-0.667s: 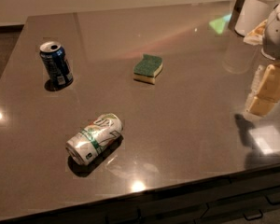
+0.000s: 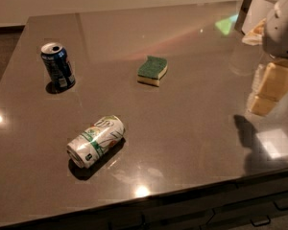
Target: Place 7up can upright
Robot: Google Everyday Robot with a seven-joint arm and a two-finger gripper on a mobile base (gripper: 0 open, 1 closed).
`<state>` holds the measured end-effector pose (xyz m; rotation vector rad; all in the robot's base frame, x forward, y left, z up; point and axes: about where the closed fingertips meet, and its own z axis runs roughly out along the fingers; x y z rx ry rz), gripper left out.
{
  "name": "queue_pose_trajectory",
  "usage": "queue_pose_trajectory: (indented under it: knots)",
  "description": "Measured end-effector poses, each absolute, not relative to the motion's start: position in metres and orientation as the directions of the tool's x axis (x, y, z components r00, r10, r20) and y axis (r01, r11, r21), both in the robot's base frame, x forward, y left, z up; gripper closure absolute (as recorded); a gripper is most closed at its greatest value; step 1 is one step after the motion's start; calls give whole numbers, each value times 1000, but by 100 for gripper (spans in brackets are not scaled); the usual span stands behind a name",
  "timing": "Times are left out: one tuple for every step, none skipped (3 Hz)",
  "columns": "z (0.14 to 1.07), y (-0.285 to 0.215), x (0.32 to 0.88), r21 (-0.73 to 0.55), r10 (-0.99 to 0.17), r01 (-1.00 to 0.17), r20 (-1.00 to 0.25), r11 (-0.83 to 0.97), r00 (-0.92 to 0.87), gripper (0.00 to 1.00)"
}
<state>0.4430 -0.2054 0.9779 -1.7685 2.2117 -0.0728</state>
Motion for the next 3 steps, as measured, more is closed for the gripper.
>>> queue_pose_trajectory:
  knots:
    - [979, -172, 453, -193, -960, -954, -208, 229, -188, 0]
    - [977, -139, 461, -160, -937, -938, -224, 308, -269, 0]
    - [972, -116, 466, -137, -897, -899, -226, 415, -380, 0]
